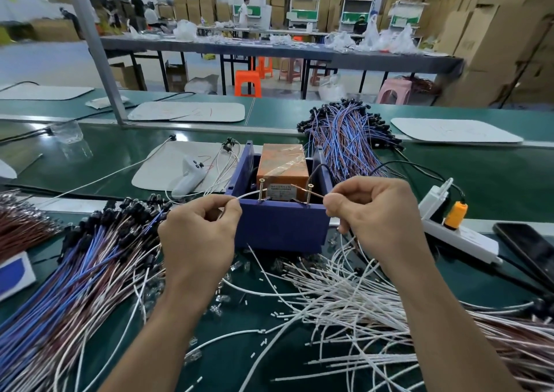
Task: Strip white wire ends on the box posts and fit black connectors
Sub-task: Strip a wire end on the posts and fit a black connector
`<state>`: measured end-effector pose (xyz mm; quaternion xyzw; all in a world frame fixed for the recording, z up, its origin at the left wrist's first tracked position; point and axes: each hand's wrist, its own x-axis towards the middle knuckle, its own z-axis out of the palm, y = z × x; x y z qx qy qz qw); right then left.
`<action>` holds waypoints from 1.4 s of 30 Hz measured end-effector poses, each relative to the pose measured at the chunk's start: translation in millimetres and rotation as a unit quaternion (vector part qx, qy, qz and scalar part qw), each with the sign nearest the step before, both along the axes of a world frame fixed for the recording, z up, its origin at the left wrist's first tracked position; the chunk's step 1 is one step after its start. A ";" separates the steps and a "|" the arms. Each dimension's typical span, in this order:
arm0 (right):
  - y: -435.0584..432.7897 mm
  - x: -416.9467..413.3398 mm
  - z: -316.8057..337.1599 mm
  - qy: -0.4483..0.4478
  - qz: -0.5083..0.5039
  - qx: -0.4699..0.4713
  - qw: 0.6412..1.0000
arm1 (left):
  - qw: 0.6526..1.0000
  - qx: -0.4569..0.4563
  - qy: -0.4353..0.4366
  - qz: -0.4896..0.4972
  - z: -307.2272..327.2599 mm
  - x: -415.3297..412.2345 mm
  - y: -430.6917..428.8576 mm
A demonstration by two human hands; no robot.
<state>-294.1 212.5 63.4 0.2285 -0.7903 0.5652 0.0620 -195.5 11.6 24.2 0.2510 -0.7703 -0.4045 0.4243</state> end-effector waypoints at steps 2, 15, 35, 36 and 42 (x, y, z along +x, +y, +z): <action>-0.9 -0.6 -6.0 0.019 -0.019 0.020 0.999 | 1.000 0.000 0.002 0.003 1.1 -0.7 0.6; -5.4 -3.3 -25.7 0.077 -0.077 0.041 0.993 | 1.000 -0.007 0.011 0.003 3.4 -1.2 2.8; -22.2 39.1 3.9 0.002 0.130 0.077 0.989 | 0.953 0.224 0.134 -0.157 -1.9 3.7 5.3; -29.6 43.2 2.9 -0.002 0.118 0.070 0.991 | 0.943 0.242 0.135 -0.181 0.0 3.8 7.0; -61.2 61.6 -6.0 -0.039 0.077 0.034 0.996 | 0.895 0.329 0.163 -0.252 7.4 8.2 14.3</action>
